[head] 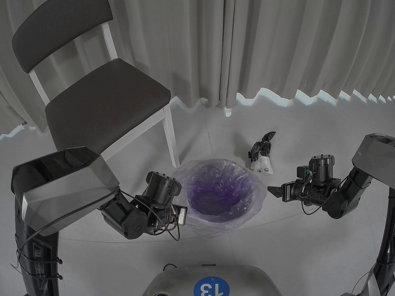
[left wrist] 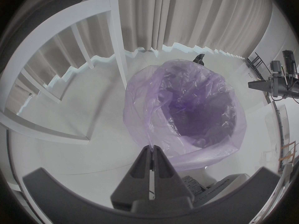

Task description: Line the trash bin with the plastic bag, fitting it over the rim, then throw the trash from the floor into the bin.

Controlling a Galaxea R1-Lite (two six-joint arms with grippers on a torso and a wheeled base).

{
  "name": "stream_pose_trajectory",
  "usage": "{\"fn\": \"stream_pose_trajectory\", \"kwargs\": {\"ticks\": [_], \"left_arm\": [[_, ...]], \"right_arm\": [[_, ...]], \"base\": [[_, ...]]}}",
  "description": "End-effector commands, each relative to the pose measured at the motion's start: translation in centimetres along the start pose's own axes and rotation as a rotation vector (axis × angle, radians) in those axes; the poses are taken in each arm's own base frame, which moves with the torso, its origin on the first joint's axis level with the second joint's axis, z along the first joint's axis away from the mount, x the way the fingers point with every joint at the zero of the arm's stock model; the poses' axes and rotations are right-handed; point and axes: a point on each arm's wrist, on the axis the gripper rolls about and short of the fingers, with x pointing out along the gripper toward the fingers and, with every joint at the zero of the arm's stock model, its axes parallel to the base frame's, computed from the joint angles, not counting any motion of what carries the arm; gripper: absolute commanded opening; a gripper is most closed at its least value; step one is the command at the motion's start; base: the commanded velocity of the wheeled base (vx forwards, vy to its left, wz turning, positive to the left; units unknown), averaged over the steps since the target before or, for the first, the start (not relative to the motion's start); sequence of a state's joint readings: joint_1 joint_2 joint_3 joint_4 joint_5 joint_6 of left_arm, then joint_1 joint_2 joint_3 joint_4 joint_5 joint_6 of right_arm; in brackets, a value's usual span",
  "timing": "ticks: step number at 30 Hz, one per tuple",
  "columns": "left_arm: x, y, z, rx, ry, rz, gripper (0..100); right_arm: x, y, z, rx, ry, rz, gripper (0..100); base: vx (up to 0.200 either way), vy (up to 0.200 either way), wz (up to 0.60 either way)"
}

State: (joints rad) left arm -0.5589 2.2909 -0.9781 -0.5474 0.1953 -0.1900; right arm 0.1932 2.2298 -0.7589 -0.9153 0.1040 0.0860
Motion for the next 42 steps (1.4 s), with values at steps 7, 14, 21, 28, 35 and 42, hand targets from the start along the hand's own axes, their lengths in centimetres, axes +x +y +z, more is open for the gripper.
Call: {"fn": "stream_pose_trajectory", "kwargs": {"ticks": [7,14,21,28,35,42], "left_arm": [[2.8,0.0,-2.6,-0.006,0.042,-0.04,0],[3.6,0.6,-2.5,-0.026,0.027,-0.077,0],[5.2,0.7,-3.1,-0.032,0.026,-0.084,0],[6.7,0.3,-2.8,-0.036,0.005,-0.096,0],[6.9,0.3,-2.7,-0.037,0.004,-0.115,0],[7.2,0.5,-3.0,-0.039,0.018,-0.145,0]], "right_arm": [[0.1,-0.1,0.0,0.001,0.001,-0.001,100],[0.2,-0.1,0.0,0.002,0.001,-0.002,100],[0.4,-0.2,-0.2,0.003,0.007,-0.004,100],[0.7,-0.3,-0.4,0.004,0.011,-0.006,100],[0.7,-0.4,-0.4,0.006,0.012,-0.007,100],[0.7,-0.7,-0.3,0.009,0.012,-0.008,100]], "base": [[0.0,0.0,0.0],[0.0,0.0,0.0],[0.0,0.0,0.0],[0.0,0.0,0.0],[0.0,0.0,0.0],[0.0,0.0,0.0]]}}
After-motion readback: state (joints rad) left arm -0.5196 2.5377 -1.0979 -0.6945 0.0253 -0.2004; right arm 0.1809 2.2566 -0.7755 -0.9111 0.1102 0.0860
